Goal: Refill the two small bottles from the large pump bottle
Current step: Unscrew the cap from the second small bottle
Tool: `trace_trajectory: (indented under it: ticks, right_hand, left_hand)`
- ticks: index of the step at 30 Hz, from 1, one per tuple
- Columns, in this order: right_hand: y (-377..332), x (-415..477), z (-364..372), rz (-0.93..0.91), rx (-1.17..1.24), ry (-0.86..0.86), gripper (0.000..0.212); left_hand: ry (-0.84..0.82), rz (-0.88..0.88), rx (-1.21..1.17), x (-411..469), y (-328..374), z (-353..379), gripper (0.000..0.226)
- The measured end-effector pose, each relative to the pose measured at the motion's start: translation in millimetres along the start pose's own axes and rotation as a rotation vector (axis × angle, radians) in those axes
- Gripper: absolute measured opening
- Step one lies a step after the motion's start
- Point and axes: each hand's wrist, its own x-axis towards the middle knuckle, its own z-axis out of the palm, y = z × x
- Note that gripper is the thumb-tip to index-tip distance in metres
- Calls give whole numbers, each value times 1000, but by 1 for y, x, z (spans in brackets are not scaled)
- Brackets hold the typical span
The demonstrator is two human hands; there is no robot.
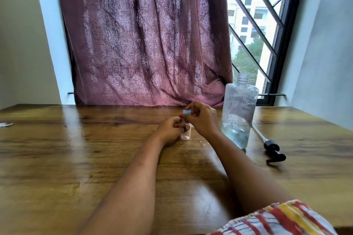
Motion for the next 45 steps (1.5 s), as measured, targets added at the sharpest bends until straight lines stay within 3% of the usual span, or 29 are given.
trace_trajectory:
  ticks: [5, 13, 17, 19, 24, 30, 36, 41, 45]
  right_hand:
    - [1, 6, -1, -22, 1, -60, 21]
    - [7, 10, -9, -59, 98, -202, 22]
    - [7, 8, -14, 29, 307, -259, 46]
    - [5, 7, -14, 39, 294, -207, 52]
    - [7, 8, -5, -40, -56, -44, 40]
    - [7, 9, -6, 33, 46, -129, 28]
    - [3, 4, -9, 107, 265, -228, 28]
    - [4, 4, 1, -31, -30, -67, 29]
    - [7, 6, -1, -29, -53, -72, 19]
  left_hand:
    - [-33, -11, -50, 0, -1, 0, 17]
    - [-63, -37, -22, 0, -2, -1, 31]
    - [-55, -47, -9, -1, -4, -2, 26]
    - [-58, -44, -2, 0, -3, -1, 26]
    - [-53, -53, -24, 0, -3, -1, 31]
    - [-69, -48, -32, -3, 1, -2, 38]
    - [-34, -77, 12, -6, 3, -2, 25]
    - [-36, -78, 23, -7, 4, -2, 34]
    - [-39, -70, -13, -6, 4, 0, 32]
